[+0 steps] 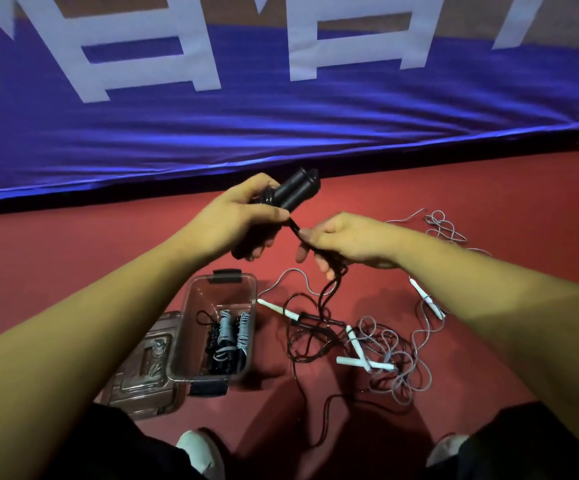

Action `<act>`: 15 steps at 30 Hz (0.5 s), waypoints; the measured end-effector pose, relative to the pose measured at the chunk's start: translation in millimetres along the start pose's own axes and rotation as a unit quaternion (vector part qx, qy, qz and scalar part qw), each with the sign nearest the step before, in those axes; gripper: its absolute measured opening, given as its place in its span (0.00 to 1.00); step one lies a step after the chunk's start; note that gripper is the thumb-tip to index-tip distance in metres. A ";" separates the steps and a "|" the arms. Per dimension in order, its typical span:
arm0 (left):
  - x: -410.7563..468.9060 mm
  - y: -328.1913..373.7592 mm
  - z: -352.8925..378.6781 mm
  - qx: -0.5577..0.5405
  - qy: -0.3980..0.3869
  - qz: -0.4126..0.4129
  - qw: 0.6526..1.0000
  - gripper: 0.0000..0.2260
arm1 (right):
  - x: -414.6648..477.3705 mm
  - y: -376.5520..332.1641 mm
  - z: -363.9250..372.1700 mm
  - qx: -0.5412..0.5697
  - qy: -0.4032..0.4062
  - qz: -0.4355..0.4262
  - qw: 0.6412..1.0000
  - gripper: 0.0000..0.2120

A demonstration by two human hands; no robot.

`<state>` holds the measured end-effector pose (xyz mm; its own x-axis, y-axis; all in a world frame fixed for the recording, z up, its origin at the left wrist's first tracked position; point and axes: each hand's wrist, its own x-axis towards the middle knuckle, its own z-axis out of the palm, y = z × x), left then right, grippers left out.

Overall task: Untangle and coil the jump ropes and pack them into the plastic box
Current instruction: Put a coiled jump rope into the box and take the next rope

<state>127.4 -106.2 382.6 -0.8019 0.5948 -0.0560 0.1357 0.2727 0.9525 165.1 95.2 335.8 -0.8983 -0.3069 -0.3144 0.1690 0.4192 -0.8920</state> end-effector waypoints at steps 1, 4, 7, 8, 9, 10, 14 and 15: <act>1.4 0.6 -2.3 0.005 0.015 -0.004 1.000 0.07 | -0.2 -2.7 1.5 -0.007 0.000 0.004 1.000 0.21; 7.8 -4.8 -12.8 0.037 0.061 -0.013 0.997 0.08 | 0.0 -11.3 5.2 -0.039 0.003 0.010 0.999 0.18; 15.4 -19.3 -28.9 0.160 0.096 -0.024 0.982 0.11 | -2.7 -21.5 12.5 -0.071 -0.021 0.051 0.996 0.10; 17.4 -25.1 -33.9 0.232 0.097 -0.023 0.968 0.12 | -4.0 -25.8 15.4 -0.083 -0.029 0.054 0.995 0.09; 17.8 -29.7 -37.7 0.308 0.093 -0.022 0.946 0.14 | -5.5 -31.0 18.1 -0.104 -0.033 0.047 0.993 0.08; 17.6 -33.2 -39.3 0.372 0.088 -0.023 0.924 0.15 | -6.3 -36.2 20.7 -0.131 -0.030 0.031 0.991 0.07; 17.1 -37.9 -27.8 0.519 0.055 -0.056 0.851 0.17 | -5.3 -50.6 23.8 -0.293 0.033 -0.083 0.952 0.08; 16.6 -38.4 -22.9 0.547 0.041 -0.064 0.834 0.17 | -5.0 -52.7 23.5 -0.328 0.055 -0.103 0.937 0.10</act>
<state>95.5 -124.2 352.0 -0.8815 0.4664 -0.0739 0.4592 0.8831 0.0958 170.2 54.5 376.7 -0.9268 -0.3647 -0.0897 -0.2666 0.8071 -0.5267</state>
